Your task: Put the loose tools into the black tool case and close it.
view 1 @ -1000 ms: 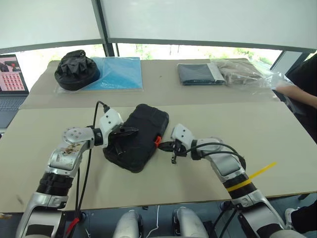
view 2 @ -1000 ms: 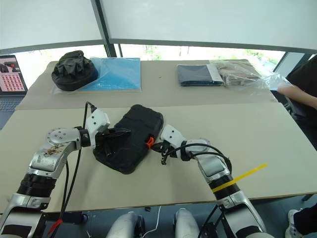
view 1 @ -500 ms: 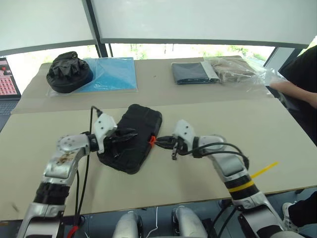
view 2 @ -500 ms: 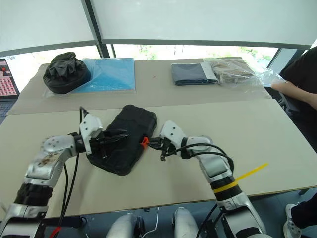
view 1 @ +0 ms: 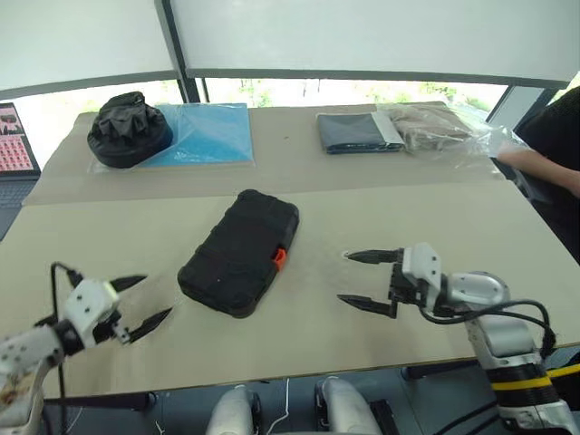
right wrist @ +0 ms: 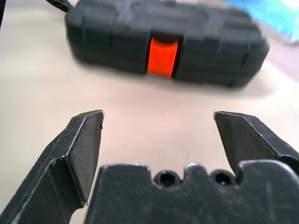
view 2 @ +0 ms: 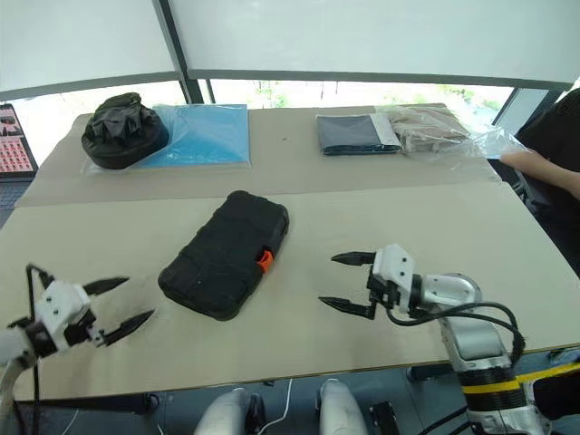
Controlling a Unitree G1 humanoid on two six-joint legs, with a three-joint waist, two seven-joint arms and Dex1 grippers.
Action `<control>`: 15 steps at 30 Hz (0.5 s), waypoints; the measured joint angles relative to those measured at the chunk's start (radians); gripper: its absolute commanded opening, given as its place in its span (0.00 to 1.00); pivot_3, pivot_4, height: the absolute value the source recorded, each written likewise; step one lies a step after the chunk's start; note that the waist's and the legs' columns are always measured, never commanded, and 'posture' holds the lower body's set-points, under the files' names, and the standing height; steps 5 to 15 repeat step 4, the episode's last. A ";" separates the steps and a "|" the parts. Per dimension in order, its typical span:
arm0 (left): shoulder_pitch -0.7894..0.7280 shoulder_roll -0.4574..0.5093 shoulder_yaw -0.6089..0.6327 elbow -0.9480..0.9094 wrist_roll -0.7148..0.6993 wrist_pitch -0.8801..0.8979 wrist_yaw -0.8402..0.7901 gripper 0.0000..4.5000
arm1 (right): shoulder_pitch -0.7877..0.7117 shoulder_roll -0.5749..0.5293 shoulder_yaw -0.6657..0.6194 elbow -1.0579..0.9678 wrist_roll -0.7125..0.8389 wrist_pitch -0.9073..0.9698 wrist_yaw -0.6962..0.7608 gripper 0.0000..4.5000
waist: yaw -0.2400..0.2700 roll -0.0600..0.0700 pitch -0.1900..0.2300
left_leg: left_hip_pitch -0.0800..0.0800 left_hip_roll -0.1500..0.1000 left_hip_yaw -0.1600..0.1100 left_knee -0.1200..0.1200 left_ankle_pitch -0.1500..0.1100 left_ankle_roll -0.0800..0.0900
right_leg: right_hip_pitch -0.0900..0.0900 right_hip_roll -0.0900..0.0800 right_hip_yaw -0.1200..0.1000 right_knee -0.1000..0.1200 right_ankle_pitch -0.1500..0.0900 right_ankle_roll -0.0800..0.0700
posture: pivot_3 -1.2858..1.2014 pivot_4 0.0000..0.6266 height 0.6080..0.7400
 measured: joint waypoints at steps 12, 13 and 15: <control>0.009 -0.005 0.030 -0.001 -0.002 -0.022 0.032 1.00 | -0.007 0.001 0.000 0.005 -0.001 -0.035 -0.004 0.99 | 0.016 0.000 0.000 | -0.002 -0.001 0.001 0.000 0.000 0.000 | -0.001 -0.003 -0.001 0.000 0.005 -0.005 | 0.52 0.24 1.00; 0.009 -0.005 0.030 -0.001 -0.002 -0.022 0.032 1.00 | -0.007 0.001 0.000 0.005 -0.001 -0.035 -0.004 0.99 | 0.016 0.000 0.000 | -0.002 -0.001 0.001 0.000 0.000 0.000 | -0.001 -0.003 -0.001 0.000 0.005 -0.005 | 0.52 0.24 1.00; 0.009 -0.005 0.030 -0.001 -0.002 -0.022 0.032 1.00 | -0.007 0.001 0.000 0.005 -0.001 -0.035 -0.004 0.99 | 0.016 0.000 0.000 | -0.002 -0.001 0.001 0.000 0.000 0.000 | -0.001 -0.003 -0.001 0.000 0.005 -0.005 | 0.52 0.24 1.00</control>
